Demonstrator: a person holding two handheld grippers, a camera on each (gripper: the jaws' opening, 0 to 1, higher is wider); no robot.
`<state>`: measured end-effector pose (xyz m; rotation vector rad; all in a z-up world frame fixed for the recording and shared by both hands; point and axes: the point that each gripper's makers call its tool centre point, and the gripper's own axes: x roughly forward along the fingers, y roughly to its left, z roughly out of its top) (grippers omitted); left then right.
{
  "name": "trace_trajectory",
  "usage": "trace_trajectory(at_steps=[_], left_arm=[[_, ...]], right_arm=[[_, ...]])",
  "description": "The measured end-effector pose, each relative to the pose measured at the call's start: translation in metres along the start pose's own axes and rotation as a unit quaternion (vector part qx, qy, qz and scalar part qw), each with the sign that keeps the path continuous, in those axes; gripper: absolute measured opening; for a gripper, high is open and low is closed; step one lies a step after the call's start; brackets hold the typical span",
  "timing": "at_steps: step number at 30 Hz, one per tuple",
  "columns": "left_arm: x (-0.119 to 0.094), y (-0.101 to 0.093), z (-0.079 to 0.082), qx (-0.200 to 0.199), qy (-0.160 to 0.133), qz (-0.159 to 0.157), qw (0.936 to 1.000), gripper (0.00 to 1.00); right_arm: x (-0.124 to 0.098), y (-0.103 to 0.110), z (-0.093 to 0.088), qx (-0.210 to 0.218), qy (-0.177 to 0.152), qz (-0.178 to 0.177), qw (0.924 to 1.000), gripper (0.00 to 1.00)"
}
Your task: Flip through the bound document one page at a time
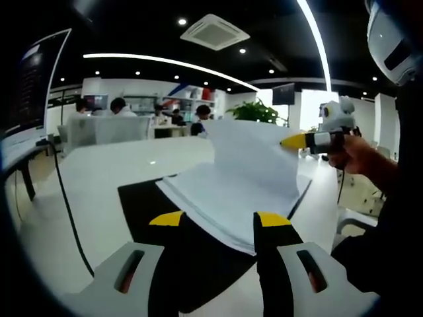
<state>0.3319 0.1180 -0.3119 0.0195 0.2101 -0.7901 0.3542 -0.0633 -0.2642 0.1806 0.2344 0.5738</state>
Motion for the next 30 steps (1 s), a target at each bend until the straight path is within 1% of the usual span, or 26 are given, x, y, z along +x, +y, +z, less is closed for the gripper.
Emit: trace_trajectory(at_steps=[5,11,23,30], left_arm=[[0.000,0.000,-0.001,0.000,0.001,-0.001,1.0000,0.42],[0.001,0.001,-0.001,0.001,0.003,-0.003,1.0000,0.42],[0.002,0.004,-0.004,-0.002,0.003,-0.001,1.0000,0.42],[0.001,0.004,-0.007,-0.003,0.006,-0.003,1.0000,0.42]], right_arm=[[0.005,0.007,-0.004,-0.005,0.002,0.008,1.0000,0.01],[0.014,0.019,-0.010,-0.015,0.014,0.023,0.9995,0.01],[0.025,0.027,-0.017,-0.021,0.029,0.031,0.9989,0.01],[0.032,0.034,-0.032,-0.028,0.052,0.044,0.9973,0.01]])
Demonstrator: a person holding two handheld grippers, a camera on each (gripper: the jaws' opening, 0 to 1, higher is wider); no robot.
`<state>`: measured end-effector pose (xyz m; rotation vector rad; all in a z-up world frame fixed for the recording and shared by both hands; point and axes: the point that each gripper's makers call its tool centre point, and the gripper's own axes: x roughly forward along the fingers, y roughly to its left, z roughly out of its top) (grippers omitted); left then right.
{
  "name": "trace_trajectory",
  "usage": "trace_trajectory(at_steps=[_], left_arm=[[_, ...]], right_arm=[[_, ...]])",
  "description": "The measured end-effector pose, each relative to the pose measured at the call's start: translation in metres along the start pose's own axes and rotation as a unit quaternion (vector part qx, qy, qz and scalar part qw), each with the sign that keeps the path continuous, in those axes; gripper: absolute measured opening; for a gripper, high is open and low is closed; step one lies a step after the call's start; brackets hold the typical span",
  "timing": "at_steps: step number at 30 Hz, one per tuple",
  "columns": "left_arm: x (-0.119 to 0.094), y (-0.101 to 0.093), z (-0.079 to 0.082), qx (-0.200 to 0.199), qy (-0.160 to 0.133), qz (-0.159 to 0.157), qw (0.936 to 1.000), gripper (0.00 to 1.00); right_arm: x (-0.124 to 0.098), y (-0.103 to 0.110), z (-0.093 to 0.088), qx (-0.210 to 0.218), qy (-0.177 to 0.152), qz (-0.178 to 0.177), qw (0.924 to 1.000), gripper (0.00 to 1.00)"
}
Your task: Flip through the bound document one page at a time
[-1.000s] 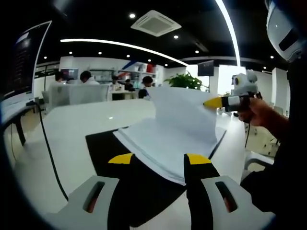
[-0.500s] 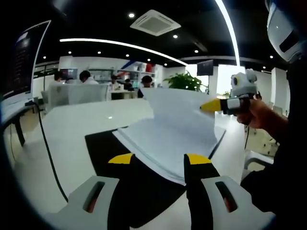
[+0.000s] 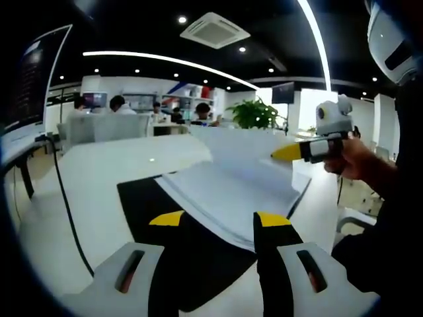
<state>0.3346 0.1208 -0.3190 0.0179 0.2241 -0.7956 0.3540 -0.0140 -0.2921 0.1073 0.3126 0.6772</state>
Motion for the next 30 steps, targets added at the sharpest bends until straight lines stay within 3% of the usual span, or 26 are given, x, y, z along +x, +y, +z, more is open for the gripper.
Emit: trace_trajectory(at_steps=[30], left_arm=[[-0.004,0.009,0.001,0.001,0.001,0.011,0.9999,0.42]], right_arm=[[0.018,0.013,-0.030,-0.043,0.051,0.013,0.9977,0.01]])
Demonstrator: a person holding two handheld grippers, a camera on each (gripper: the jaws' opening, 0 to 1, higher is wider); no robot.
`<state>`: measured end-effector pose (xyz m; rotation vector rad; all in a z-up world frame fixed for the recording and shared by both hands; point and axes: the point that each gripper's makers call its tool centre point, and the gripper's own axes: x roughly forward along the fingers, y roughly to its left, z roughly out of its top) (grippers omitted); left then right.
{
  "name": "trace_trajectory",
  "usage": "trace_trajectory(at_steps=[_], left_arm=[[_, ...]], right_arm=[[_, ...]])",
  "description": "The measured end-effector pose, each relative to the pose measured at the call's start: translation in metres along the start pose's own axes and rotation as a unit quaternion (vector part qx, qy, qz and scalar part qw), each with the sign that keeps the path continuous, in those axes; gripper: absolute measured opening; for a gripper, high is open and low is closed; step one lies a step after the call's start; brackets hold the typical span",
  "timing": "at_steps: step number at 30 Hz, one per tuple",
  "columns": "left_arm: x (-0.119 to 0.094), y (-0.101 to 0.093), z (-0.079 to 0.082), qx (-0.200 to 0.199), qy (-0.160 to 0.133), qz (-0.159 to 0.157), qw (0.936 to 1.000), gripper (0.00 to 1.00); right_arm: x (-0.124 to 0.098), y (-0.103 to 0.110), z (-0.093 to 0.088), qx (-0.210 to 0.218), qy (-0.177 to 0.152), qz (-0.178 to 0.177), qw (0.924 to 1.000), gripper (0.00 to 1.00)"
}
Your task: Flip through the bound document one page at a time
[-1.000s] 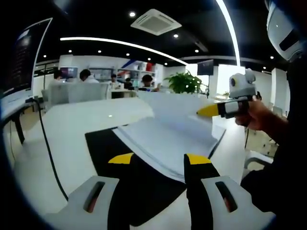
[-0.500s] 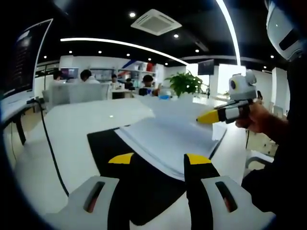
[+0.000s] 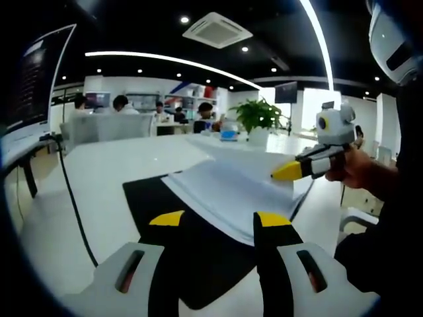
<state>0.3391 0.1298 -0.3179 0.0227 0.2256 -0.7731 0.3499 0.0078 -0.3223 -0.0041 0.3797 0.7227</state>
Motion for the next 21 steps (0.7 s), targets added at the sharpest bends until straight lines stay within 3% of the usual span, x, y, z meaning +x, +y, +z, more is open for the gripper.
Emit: trace_trajectory(at_steps=[21], left_arm=[[0.000,0.001,-0.002,0.000,0.005,0.001,1.0000,0.42]], right_arm=[[0.013,0.003,-0.022,-0.009,0.040,0.004,0.9992,0.01]])
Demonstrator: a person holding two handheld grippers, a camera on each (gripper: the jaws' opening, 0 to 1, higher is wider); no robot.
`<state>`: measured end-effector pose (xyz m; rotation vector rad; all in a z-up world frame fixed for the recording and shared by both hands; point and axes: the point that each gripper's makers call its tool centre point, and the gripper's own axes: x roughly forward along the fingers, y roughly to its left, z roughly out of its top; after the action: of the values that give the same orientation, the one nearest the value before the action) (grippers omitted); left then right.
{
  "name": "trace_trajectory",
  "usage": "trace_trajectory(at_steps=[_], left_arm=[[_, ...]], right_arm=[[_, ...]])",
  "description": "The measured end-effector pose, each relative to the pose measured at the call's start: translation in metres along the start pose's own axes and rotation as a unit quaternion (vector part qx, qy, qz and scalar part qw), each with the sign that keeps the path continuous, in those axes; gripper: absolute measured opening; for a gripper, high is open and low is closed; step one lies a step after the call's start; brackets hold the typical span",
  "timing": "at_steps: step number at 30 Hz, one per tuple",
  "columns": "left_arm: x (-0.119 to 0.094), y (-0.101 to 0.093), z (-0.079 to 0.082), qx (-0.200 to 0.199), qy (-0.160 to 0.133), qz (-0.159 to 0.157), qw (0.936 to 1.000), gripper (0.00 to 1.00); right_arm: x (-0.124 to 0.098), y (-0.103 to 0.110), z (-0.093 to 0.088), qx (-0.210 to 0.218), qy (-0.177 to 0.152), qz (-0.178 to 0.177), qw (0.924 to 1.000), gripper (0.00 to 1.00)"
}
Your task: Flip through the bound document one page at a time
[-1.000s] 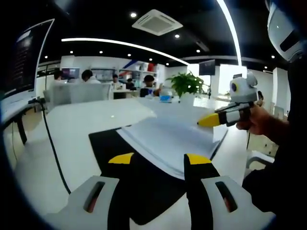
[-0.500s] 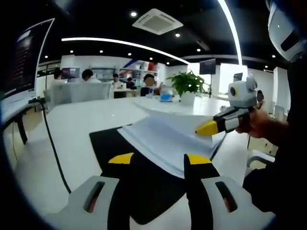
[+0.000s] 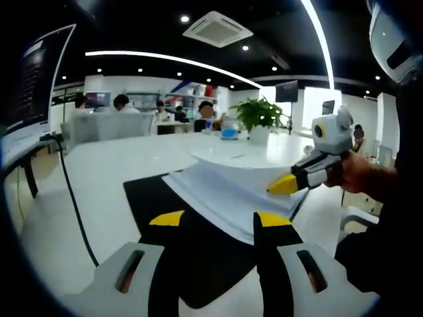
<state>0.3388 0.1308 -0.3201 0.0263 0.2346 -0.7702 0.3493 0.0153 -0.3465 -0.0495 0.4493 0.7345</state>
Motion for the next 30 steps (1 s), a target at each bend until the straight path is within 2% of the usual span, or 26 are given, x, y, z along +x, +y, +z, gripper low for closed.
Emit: trace_trajectory(at_steps=[14,30], left_arm=[[-0.003,0.003,0.000,-0.001,0.002,0.006,1.0000,0.42],[-0.002,0.004,0.002,0.001,0.000,0.006,1.0000,0.42]], right_arm=[[0.009,0.001,-0.012,-0.010,0.026,-0.001,0.9996,0.01],[0.010,0.001,-0.016,-0.017,0.033,0.000,0.9993,0.01]])
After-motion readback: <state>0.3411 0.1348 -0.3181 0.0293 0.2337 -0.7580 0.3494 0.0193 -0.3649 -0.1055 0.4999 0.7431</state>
